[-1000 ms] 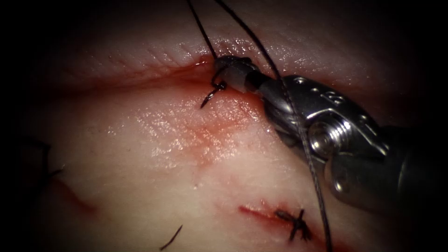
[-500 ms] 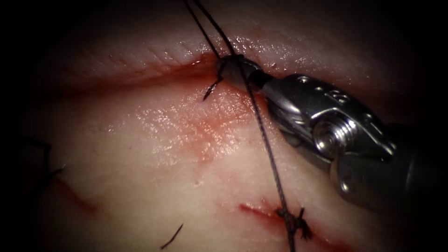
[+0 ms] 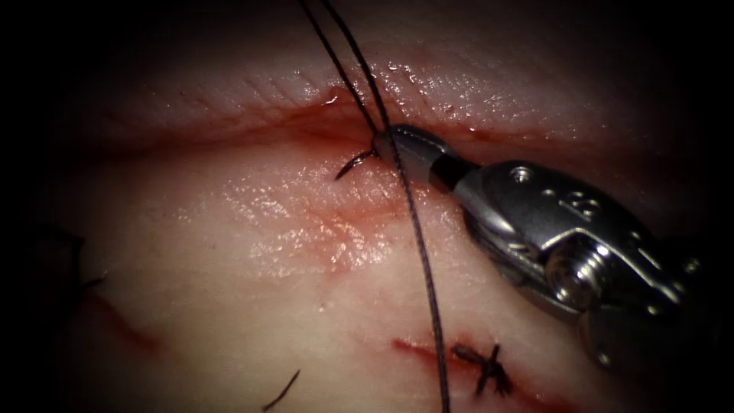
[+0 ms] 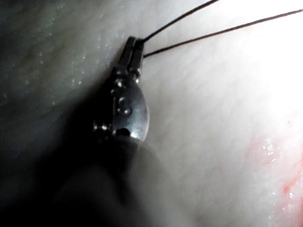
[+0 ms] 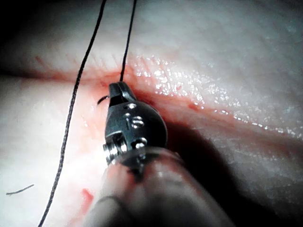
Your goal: Wound Closure
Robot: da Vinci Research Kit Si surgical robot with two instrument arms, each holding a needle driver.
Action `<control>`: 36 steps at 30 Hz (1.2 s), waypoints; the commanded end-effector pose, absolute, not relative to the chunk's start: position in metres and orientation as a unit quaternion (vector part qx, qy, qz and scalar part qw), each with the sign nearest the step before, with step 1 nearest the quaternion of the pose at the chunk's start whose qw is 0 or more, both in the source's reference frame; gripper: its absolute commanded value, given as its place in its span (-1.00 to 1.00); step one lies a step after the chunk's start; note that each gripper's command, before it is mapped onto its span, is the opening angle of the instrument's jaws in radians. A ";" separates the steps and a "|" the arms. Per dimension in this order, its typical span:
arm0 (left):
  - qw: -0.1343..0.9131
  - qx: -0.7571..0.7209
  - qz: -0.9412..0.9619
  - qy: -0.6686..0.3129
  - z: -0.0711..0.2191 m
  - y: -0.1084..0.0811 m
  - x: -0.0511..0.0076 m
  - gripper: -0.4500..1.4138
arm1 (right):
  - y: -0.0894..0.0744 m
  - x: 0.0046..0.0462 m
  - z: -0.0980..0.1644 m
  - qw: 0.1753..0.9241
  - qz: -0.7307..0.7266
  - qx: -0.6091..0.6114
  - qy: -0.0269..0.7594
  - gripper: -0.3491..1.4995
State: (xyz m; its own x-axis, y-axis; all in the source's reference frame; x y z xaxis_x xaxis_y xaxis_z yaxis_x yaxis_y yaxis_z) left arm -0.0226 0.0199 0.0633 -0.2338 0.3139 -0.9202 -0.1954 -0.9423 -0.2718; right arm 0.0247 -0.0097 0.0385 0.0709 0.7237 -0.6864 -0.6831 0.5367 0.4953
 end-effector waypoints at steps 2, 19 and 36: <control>0.166 -0.601 0.780 -0.050 0.063 0.021 -0.0233 -1.00 | -0.010 0.0256 0.039 0.737 0.464 0.016 0.491 -1.00; 0.181 -0.611 0.769 -0.045 0.062 0.021 -0.0231 -1.00 | -0.011 0.0276 0.039 0.792 0.197 -0.076 0.572 -1.00; 0.189 -0.607 0.770 -0.044 0.062 0.023 -0.0229 -1.00 | -0.014 0.0308 0.039 0.847 -0.008 -0.132 0.514 -1.00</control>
